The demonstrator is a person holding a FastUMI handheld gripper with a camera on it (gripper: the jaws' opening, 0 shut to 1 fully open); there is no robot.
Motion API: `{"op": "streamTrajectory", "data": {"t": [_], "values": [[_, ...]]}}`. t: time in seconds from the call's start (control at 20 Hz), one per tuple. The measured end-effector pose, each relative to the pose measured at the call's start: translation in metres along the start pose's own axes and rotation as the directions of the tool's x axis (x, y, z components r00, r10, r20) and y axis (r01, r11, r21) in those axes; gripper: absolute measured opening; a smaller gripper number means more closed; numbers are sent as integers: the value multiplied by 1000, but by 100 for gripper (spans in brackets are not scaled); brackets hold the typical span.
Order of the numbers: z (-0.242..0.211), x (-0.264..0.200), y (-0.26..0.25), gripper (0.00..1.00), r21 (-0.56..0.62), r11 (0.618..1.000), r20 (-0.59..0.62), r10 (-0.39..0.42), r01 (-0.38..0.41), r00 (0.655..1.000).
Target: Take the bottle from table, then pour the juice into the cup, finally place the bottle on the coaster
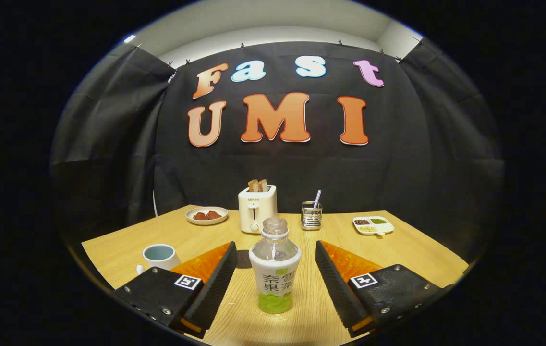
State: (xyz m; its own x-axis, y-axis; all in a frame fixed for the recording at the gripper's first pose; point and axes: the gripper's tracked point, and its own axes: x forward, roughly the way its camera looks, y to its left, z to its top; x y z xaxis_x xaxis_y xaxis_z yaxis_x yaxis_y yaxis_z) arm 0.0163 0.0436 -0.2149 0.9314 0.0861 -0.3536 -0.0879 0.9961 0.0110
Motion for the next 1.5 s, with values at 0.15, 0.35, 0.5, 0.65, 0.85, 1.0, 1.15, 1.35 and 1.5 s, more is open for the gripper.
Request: {"op": "streamTrajectory", "data": {"t": [0.15, 0.35, 0.5, 0.65, 0.85, 1.0, 1.15, 1.35, 1.5], "values": [[-28, 13, 0, 93, 8, 1000, -56, -7, 8, 998], [-57, 25, 0, 81, -12, 1000, -129, -21, 19, 991], [-72, 32, 0, 77, -19, 999, -158, -28, 25, 987], [-86, 36, 2, 69, -22, 999, -185, -33, 29, 982], [-85, 38, 5, 61, -42, 999, -192, -29, 21, 981], [-83, 40, 10, 57, -67, 998, -183, -27, 15, 983], [-81, 40, 19, 55, -131, 991, -175, -17, -6, 984], [-70, 44, 23, 56, -302, 953, -136, -66, 22, 989], [-59, 47, 24, 56, -418, 907, -92, -103, 55, 990]]}}
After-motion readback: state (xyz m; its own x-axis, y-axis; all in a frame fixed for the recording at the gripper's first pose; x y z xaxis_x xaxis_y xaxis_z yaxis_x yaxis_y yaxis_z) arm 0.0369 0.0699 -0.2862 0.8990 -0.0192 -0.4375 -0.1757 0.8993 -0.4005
